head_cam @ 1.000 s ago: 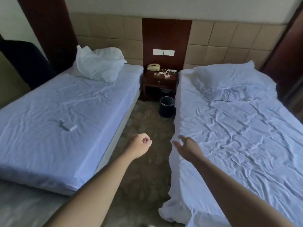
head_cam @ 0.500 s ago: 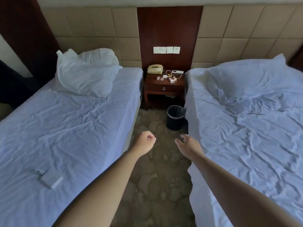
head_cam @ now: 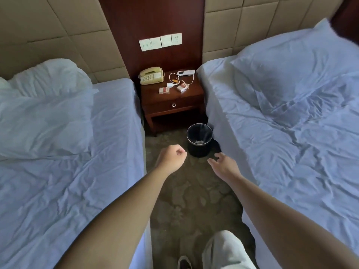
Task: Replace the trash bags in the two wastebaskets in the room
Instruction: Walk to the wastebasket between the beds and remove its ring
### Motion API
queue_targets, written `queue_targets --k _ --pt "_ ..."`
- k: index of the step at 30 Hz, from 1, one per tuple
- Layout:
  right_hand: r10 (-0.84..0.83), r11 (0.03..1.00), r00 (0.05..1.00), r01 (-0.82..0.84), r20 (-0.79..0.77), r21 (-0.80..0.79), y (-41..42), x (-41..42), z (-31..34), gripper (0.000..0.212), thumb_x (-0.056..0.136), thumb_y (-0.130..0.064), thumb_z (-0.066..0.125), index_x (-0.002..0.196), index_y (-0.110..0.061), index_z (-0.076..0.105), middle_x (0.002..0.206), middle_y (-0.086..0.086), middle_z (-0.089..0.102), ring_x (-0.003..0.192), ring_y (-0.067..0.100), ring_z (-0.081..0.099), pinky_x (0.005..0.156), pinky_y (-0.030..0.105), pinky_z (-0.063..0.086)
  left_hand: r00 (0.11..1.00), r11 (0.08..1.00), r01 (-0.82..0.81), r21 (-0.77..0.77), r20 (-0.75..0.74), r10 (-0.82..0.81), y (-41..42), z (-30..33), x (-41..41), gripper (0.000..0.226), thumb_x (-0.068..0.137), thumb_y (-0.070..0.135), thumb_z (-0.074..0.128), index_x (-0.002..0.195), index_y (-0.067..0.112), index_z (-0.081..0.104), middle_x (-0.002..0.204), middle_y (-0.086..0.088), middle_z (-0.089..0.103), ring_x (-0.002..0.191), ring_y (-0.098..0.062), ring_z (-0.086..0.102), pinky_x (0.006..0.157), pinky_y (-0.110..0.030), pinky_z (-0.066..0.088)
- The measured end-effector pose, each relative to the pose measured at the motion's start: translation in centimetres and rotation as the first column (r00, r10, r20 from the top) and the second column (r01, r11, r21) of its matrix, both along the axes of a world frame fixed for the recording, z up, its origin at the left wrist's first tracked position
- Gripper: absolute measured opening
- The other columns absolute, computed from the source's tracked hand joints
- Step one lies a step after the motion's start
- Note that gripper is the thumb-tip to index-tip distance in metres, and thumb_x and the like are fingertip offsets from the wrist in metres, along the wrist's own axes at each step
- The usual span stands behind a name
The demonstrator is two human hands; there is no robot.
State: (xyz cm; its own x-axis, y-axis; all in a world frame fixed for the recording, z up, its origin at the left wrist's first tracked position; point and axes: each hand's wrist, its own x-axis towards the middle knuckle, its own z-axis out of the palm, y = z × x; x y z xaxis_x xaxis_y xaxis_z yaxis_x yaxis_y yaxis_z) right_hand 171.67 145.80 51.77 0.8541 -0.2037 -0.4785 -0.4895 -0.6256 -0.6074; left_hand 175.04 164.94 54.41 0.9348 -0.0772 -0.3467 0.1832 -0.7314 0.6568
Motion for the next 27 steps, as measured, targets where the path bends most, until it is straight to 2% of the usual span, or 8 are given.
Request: queue_targets --k 5,9,10,12,15,20,24,27 --pt "-0.101 0.994 0.992 0.103 -0.074 0.028 -0.5 10.4 -4.5 0.055 0.094 -0.043 0.050 0.141 -0.016 0.046 0.118 0.005 0.065 0.079 0.012 0.054 0.070 0.028 0.045 0.996 0.999 0.029 0.018 -0.083 -0.028 -0.5 -4.6 11.1 0.014 0.089 0.031 0.053 0.089 0.026 0.067 0.094 0.003 0.068 0.090 -0.017 0.062 0.079 -0.032 0.055" --pt "-0.152 0.986 0.977 0.161 -0.149 0.049 -1.4 19.7 -9.0 0.055 0.093 -0.041 0.052 0.142 -0.016 0.046 0.121 0.005 0.065 0.088 0.016 0.058 0.068 0.025 0.041 0.991 0.999 -0.032 0.019 -0.129 0.034 -1.8 -9.3 20.8 0.013 0.088 0.032 0.056 0.090 0.028 0.068 0.094 0.005 0.069 0.090 -0.016 0.064 0.077 -0.028 0.052" --pt "-0.162 0.984 0.972 0.173 -0.169 0.052 -1.6 21.7 -9.9 0.054 0.094 -0.039 0.053 0.142 -0.015 0.046 0.118 0.004 0.066 0.093 0.018 0.058 0.070 0.025 0.040 0.989 0.999 -0.041 0.020 -0.145 0.043 -2.2 -10.1 23.0 0.013 0.088 0.032 0.057 0.091 0.027 0.068 0.093 0.005 0.069 0.089 -0.015 0.064 0.077 -0.028 0.052" --pt "-0.184 0.978 0.960 0.200 -0.210 0.058 -2.1 25.4 -11.6 0.052 0.095 -0.036 0.053 0.142 -0.014 0.045 0.105 0.002 0.065 0.087 0.016 0.055 0.073 0.024 0.039 0.983 0.999 -0.032 0.030 -0.180 0.036 -3.0 -11.8 26.8 0.014 0.089 0.032 0.057 0.094 0.027 0.068 0.093 0.006 0.069 0.089 -0.015 0.063 0.079 -0.029 0.054" --pt "-0.238 0.963 0.936 0.262 -0.259 0.063 -2.7 30.3 -13.7 0.050 0.096 -0.033 0.054 0.142 -0.015 0.046 0.117 0.005 0.065 0.080 0.013 0.050 0.073 0.023 0.040 0.976 0.999 -0.015 0.044 -0.217 0.025 -3.9 -14.1 32.4 0.018 0.089 0.031 0.057 0.101 0.026 0.068 0.096 0.006 0.069 0.086 -0.013 0.062 0.079 -0.028 0.053" --pt "-0.363 0.913 0.864 0.404 -0.348 0.051 -3.5 36.3 -18.8 0.049 0.094 -0.033 0.055 0.139 -0.015 0.048 0.124 0.007 0.065 0.110 0.024 0.058 0.088 0.029 0.046 0.956 1.000 -0.011 0.019 -0.292 0.016 -5.1 -19.1 41.1 0.024 0.091 0.025 0.059 0.113 0.020 0.066 0.108 0.002 0.071 0.082 -0.010 0.059 0.064 -0.019 0.042" --pt "-0.491 0.833 0.762 0.553 -0.422 0.029 -3.7 39.9 -25.1 0.048 0.094 -0.030 0.055 0.138 -0.013 0.050 0.124 0.009 0.063 0.101 0.023 0.059 0.079 0.024 0.042 0.934 0.999 0.034 0.040 -0.356 -0.018 -5.9 -26.3 47.4 0.031 0.091 0.024 0.058 0.121 0.020 0.063 0.119 0.001 0.069 0.093 -0.013 0.061 0.075 -0.021 0.040" --pt "-0.574 0.763 0.672 0.646 -0.469 -0.008 -4.0 42.0 -31.9 0.048 0.094 -0.031 0.056 0.138 -0.013 0.051 0.131 0.009 0.060 0.117 0.027 0.057 0.083 0.023 0.039 0.911 0.994 0.092 0.062 -0.409 -0.059 -6.8 -33.8 51.3 0.036 0.090 0.025 0.059 0.126 0.020 0.059 0.128 0.000 0.065 0.108 -0.017 0.063 0.082 -0.025 0.046"
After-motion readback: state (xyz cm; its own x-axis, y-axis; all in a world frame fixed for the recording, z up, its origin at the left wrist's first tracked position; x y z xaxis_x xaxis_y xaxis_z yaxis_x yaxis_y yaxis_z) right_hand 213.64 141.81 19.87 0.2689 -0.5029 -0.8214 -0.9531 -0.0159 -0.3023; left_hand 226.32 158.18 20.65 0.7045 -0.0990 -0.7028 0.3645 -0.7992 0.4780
